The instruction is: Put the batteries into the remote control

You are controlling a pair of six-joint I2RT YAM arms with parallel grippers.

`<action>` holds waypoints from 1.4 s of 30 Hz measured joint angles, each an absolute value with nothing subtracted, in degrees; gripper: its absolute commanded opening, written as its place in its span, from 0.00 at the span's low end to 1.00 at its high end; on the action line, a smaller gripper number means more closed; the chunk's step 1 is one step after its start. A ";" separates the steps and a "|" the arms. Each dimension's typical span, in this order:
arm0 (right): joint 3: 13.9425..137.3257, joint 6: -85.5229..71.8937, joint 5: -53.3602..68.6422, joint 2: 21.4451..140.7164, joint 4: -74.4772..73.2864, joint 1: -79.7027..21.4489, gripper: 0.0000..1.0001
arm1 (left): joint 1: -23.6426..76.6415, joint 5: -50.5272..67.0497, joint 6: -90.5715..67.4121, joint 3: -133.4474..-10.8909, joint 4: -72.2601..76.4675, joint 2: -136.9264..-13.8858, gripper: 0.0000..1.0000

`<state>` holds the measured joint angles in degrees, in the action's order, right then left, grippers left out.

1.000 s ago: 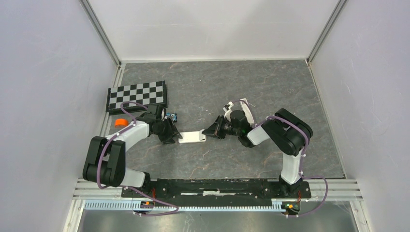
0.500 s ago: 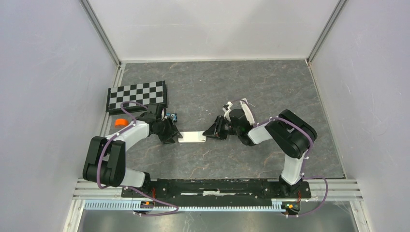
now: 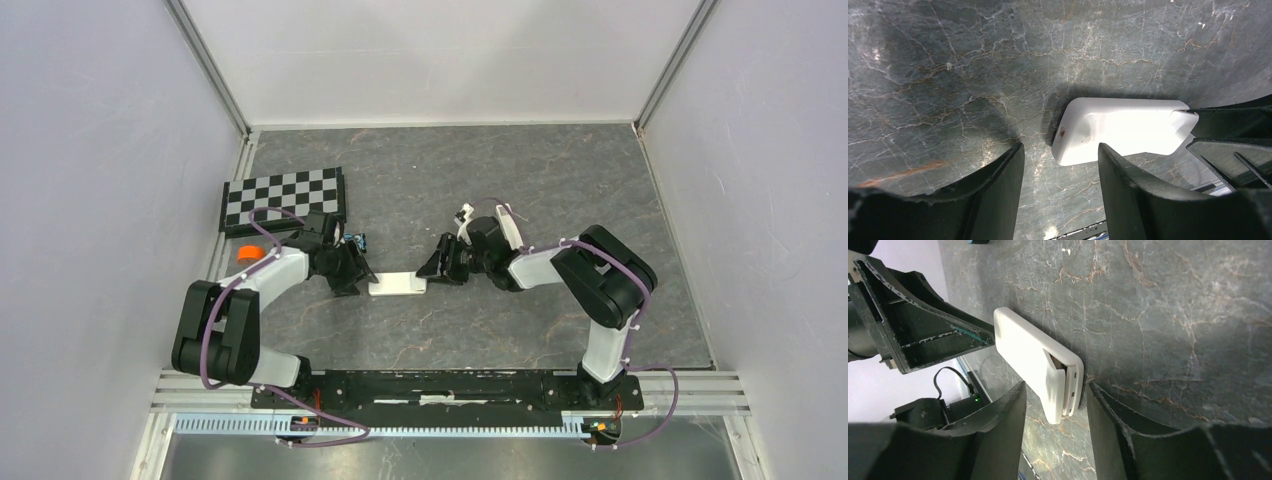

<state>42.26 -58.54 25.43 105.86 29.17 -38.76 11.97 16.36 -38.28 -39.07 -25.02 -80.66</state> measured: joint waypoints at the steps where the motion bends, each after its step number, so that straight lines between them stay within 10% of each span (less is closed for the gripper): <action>1: 43.09 -57.74 25.19 106.04 27.92 -38.98 0.49 | 11.97 16.36 -38.28 -39.07 -25.06 -80.79 0.63; 42: 47.31 -53.87 12.86 104.88 17.04 -44.27 0.00 | 11.05 23.49 -38.35 -38.35 -20.73 -84.88 0.26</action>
